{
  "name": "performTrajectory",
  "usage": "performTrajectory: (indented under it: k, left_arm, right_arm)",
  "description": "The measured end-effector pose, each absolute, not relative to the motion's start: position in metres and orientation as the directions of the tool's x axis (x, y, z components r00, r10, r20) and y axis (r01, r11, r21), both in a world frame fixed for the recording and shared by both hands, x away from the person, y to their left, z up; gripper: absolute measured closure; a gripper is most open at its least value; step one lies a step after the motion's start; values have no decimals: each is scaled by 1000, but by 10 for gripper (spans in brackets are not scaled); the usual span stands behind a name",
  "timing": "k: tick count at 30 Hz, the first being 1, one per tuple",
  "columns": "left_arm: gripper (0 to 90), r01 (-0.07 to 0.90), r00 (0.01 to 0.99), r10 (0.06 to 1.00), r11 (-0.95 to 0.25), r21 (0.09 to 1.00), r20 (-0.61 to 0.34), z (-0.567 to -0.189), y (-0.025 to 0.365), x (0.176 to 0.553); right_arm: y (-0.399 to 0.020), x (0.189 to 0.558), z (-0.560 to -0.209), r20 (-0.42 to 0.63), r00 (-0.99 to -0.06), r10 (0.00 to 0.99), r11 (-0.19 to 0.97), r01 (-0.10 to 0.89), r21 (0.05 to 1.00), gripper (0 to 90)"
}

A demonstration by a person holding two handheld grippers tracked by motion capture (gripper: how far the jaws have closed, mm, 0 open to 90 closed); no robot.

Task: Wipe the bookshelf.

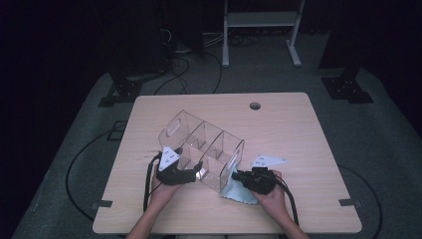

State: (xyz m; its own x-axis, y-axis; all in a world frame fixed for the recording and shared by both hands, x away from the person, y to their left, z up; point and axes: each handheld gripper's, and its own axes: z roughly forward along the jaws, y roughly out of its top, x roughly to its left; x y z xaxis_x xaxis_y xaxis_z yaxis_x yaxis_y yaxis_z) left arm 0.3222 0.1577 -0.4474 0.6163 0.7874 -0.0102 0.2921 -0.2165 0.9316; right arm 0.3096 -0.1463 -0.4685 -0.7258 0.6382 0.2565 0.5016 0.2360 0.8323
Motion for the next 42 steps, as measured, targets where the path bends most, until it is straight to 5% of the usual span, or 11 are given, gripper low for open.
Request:
performTrajectory:
  k: [10, 17, 25, 42]
  left_arm:
    - [86, 280, 651, 759, -235, 931, -4, -447, 163, 318]
    - [85, 274, 660, 751, -235, 933, -5, -447, 164, 318]
    - [83, 277, 664, 747, -239, 930, -6, -447, 165, 317]
    - [82, 265, 689, 725, -245, 933, -6, -448, 164, 315]
  right_arm:
    - [-126, 274, -455, 207, -813, 544, 301, 419, 857, 835]
    - [-153, 307, -459, 266, -715, 646, 192, 490, 850, 835]
    - [-142, 291, -457, 231, -760, 608, 246, 456, 855, 834]
    - [-167, 316, -460, 238, -678, 696, 191, 493, 849, 835]
